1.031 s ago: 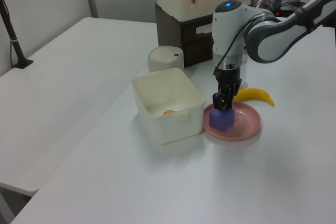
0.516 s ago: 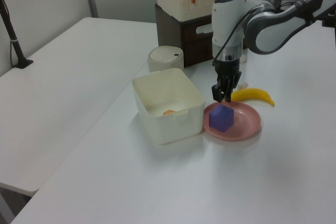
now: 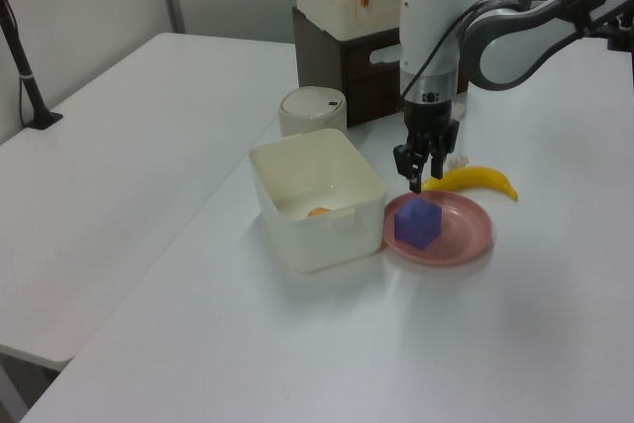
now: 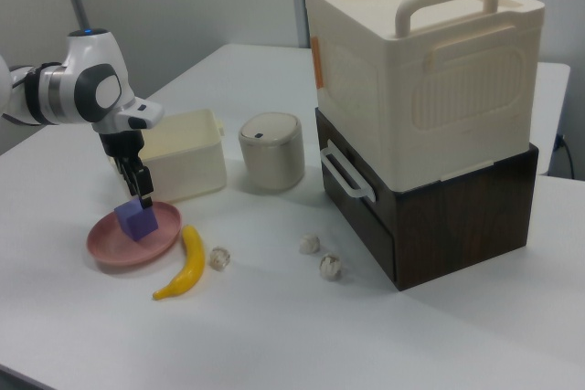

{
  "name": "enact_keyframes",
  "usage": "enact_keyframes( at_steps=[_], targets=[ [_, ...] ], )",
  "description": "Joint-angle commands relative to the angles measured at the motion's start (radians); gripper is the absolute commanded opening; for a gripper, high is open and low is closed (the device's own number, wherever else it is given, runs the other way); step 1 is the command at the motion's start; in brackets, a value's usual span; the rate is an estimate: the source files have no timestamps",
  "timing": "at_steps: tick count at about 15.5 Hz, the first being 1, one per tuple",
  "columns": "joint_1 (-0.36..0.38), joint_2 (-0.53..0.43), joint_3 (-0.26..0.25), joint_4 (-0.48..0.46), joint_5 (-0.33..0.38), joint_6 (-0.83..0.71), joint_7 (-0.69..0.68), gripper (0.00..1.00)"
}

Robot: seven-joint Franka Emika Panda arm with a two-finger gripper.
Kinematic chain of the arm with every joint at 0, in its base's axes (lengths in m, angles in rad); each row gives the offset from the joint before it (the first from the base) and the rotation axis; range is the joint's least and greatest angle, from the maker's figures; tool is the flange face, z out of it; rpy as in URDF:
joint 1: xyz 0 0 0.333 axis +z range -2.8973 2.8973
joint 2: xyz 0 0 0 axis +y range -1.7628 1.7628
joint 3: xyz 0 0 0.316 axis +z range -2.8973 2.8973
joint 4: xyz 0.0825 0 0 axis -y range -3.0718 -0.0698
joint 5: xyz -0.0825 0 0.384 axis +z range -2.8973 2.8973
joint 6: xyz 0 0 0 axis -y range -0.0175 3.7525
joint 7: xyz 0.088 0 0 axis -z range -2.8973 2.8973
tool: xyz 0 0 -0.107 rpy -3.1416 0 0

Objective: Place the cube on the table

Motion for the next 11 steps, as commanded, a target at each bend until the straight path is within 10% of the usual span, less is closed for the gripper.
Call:
enact_keyframes(
  at_steps=[1,5,11],
  targets=[
    [0.016,0.012,0.022,0.025,-0.019,-0.007,0.075,1.00],
    [0.024,0.043,0.092,0.019,-0.160,-0.004,0.214,1.00],
    [0.048,0.083,0.094,0.026,-0.182,-0.002,0.227,1.00]
  ],
)
